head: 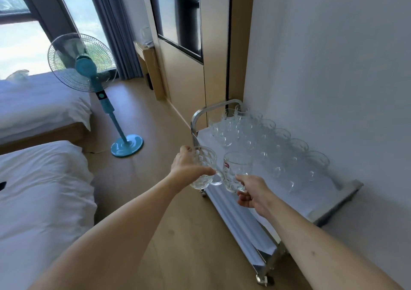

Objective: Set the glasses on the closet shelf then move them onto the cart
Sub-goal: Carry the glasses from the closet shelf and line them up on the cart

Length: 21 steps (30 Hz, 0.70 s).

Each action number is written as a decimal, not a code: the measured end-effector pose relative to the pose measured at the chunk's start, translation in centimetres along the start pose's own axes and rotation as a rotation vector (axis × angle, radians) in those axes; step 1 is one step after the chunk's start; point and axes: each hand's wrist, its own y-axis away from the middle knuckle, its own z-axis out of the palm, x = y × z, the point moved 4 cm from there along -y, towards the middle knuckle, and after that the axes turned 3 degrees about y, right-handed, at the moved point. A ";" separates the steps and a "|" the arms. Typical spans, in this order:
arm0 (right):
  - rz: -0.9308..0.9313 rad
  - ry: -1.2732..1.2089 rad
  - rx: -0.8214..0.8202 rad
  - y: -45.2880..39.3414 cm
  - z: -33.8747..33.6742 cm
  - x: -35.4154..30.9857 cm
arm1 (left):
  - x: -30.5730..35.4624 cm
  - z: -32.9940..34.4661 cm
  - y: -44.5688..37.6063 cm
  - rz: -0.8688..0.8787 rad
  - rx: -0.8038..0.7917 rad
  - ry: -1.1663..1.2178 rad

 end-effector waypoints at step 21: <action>0.150 -0.162 0.217 -11.3 -0.4 -0.4 | 0.1 7.4 -17.0 0.107 -0.321 -0.176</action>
